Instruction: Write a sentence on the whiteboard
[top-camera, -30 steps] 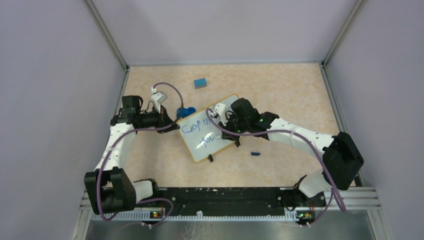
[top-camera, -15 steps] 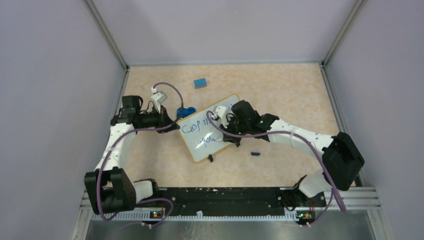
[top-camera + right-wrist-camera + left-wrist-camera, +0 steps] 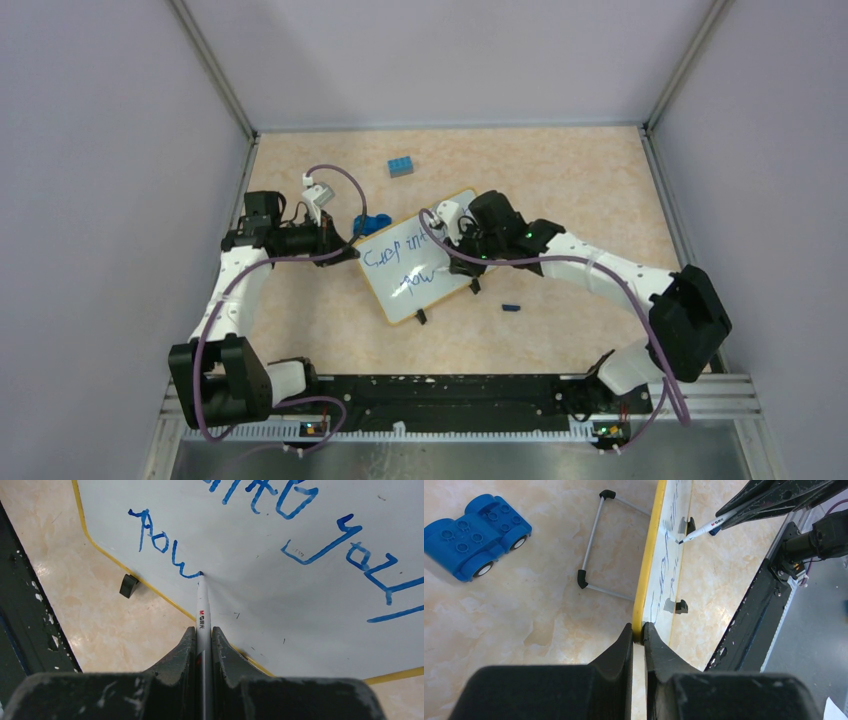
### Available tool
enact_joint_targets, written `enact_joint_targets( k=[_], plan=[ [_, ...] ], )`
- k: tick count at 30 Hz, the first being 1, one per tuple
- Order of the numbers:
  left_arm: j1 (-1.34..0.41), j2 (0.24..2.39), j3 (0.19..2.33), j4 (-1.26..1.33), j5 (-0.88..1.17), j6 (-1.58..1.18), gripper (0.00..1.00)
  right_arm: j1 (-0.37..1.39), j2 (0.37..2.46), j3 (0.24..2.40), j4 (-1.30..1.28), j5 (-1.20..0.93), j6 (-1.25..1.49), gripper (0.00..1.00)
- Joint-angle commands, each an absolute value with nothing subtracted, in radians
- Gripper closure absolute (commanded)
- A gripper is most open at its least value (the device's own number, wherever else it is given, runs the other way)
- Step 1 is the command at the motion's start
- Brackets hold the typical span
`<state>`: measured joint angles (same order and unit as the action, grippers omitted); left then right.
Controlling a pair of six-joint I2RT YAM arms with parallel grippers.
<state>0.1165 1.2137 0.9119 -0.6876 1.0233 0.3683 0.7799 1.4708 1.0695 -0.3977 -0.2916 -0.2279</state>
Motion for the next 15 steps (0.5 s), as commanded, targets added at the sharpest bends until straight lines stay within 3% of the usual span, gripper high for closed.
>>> enact_joint_targets(
  k=[1,15],
  plan=[
    [0.11,1.219,0.89,-0.689,0.991,0.403,1.0,0.762,1.422,1.114,-0.357,-0.288,-0.245,1.0],
    [0.109,1.215,0.89,-0.689,0.989,0.402,1.0,0.762,1.414,1.064,-0.355,-0.297,-0.257,1.0]
  ],
)
